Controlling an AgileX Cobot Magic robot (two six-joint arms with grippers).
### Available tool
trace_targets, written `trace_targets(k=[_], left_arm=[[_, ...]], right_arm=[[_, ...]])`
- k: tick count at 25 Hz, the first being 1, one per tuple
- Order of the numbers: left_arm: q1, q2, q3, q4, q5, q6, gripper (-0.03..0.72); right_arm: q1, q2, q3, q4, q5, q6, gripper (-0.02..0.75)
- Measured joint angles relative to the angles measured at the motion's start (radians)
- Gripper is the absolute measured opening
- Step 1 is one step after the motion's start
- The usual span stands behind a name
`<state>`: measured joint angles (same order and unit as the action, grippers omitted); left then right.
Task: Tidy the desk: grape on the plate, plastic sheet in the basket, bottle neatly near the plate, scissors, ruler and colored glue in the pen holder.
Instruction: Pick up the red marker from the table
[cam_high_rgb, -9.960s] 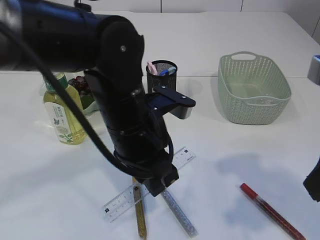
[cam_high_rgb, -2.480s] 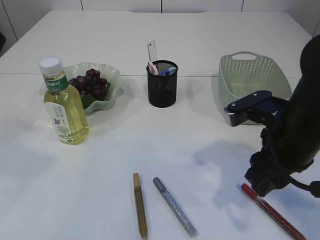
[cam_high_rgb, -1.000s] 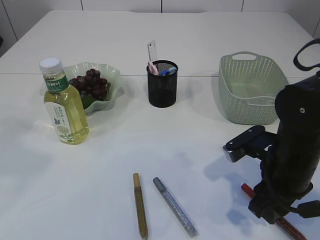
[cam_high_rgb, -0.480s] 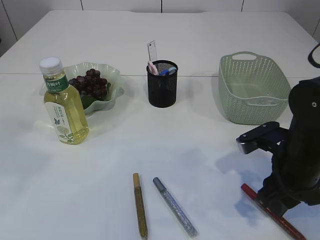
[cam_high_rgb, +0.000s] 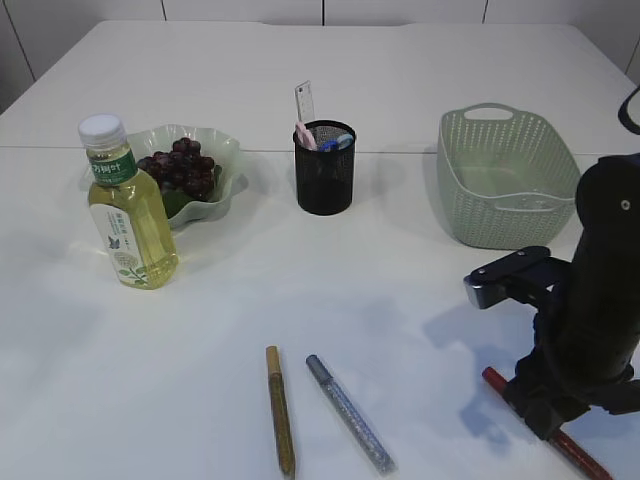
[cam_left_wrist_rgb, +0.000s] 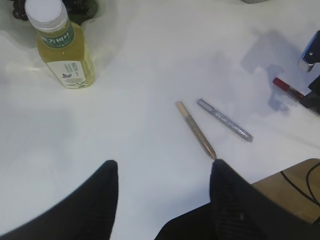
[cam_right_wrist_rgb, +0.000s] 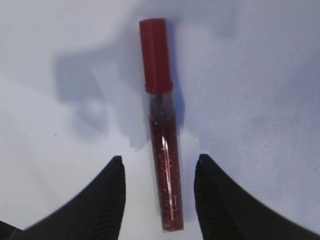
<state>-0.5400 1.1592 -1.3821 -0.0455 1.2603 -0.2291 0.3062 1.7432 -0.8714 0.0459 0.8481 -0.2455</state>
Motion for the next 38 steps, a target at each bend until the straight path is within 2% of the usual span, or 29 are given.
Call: trace_targets(k=[38], left_arm=[[0.0,0.006,0.002,0.002,0.0,0.002,0.429]], right_arm=[[0.0,0.081,0.0,0.002,-0.016,-0.004,0.364]])
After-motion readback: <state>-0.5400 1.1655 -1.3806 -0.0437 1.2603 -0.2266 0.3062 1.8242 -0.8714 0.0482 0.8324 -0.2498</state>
